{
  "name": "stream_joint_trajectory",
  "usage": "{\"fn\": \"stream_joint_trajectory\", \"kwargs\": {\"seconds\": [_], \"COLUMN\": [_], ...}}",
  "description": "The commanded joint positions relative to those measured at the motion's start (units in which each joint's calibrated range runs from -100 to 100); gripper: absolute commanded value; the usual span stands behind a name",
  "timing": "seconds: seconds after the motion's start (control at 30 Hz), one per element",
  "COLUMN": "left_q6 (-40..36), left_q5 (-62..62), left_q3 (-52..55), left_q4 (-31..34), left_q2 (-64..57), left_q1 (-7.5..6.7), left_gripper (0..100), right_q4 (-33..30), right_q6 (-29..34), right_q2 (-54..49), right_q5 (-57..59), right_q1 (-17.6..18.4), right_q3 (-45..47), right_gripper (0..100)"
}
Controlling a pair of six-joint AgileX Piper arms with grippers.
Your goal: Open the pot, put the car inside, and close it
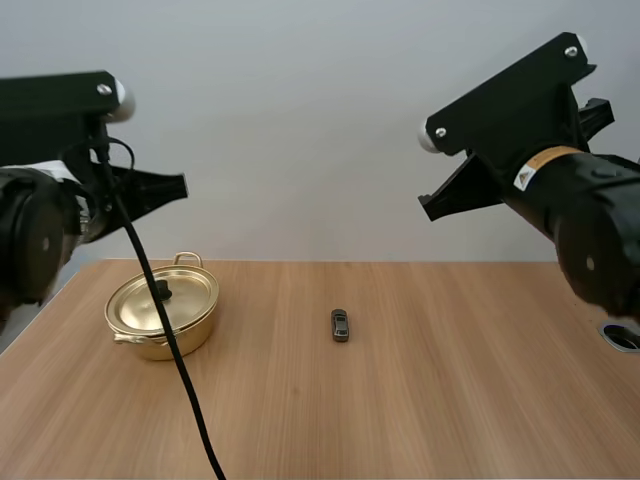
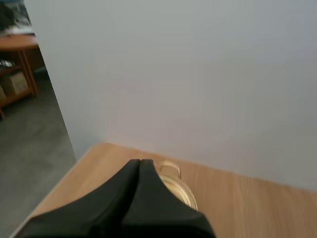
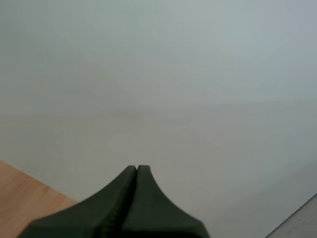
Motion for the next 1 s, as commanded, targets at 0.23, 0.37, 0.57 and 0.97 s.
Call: {"fn": "stream_joint_trajectory", "kwargs": {"seconds": [0.23, 0.37, 0.57, 0.97], "left_q6": [13.18, 12.63, 6.22, 5.97], "left_q5": [-11.46, -12.84, -11.36, -9.81], "left_q3": [-0.27, -0.84, -0.84, -0.84], "left_q4": [-0.77, 0.6, 4.27, 11.14], "left_q2": [19.94, 19.94, 20.06, 20.55], "left_q1": [0.0, 0.0, 0.0, 0.0], "left_gripper": [0, 0, 1, 100], "right_q4": [36.85, 35.56, 35.97, 40.15], "right_q6": [-5.68, -5.68, -5.51, -11.92], "right_q2": [25.76, 25.76, 25.76, 25.76], "right_q5": [63.42, 64.6, 62.25, 64.34], "right_q1": [0.03, 0.03, 0.03, 0.03], "right_q3": [-17.57, -17.57, -17.57, -17.57], "right_gripper": [0, 0, 8, 100]}}
